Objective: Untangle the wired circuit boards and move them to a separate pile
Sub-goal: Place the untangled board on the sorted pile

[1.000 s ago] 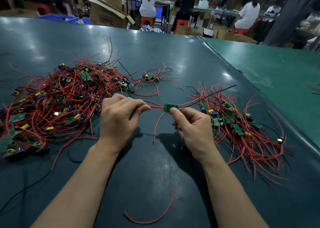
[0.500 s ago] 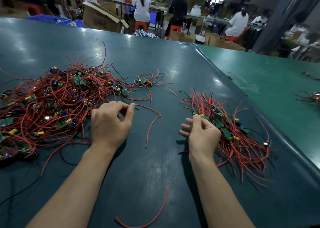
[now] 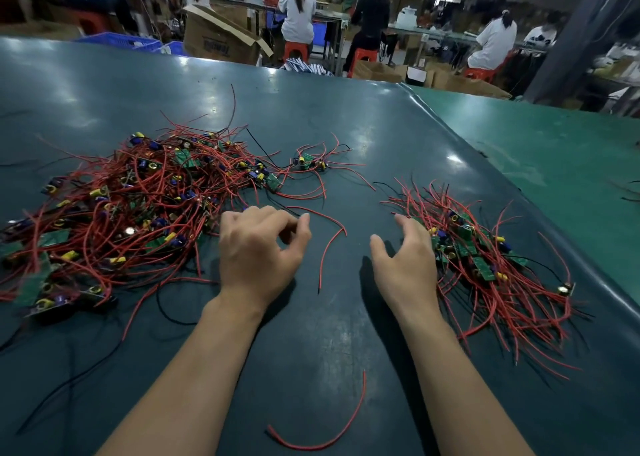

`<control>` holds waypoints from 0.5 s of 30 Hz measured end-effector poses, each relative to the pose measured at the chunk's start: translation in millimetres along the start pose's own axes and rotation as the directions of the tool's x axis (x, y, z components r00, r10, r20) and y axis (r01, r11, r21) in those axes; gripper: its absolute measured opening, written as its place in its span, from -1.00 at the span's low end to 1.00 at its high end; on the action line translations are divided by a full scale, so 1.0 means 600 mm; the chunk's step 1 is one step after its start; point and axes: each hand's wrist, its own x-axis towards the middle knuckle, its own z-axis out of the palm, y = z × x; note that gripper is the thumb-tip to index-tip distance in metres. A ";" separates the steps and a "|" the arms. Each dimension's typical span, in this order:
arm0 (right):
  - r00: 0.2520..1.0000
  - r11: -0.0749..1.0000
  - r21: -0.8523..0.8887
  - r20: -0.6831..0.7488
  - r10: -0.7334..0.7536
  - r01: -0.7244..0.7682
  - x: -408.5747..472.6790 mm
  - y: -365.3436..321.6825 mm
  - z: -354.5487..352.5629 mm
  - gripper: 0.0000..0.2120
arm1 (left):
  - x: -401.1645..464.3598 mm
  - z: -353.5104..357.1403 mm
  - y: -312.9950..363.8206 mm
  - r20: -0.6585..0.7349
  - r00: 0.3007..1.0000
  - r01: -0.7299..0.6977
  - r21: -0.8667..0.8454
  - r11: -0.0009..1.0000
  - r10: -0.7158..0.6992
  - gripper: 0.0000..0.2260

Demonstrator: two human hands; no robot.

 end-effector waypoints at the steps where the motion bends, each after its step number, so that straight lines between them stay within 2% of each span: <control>1: 0.999 0.999 -0.008 -0.016 -0.035 0.035 -0.003 0.000 0.000 -0.55 | 0.000 0.000 0.003 -0.016 0.999 -0.039 -0.002 0.999 0.039 -0.71; 4: 0.983 0.987 -0.024 -0.080 -0.163 0.162 -0.016 -0.006 0.001 -0.72 | 0.003 0.001 0.011 -0.082 0.993 -0.085 0.038 0.996 0.088 -0.71; 6: 0.960 0.964 -0.030 -0.081 -0.267 0.266 -0.025 -0.013 0.005 -0.77 | 0.008 -0.007 0.004 -0.168 0.984 -0.045 0.114 0.993 0.063 -0.71; 10: 0.952 0.951 0.046 -0.038 -0.303 0.304 -0.035 -0.019 0.008 -0.63 | 0.016 -0.041 -0.028 -0.362 0.923 0.238 0.277 0.931 -0.128 -0.80; 12: 0.961 0.958 0.080 -0.049 -0.271 0.274 -0.034 -0.016 0.008 -0.60 | 0.015 -0.051 -0.046 -0.339 0.906 0.370 0.345 0.863 -0.253 -0.88; 15: 0.973 0.965 0.119 -0.038 -0.229 0.232 -0.031 -0.014 0.009 -0.61 | 0.012 -0.053 -0.058 -0.155 0.843 0.529 0.411 0.742 -0.515 -0.82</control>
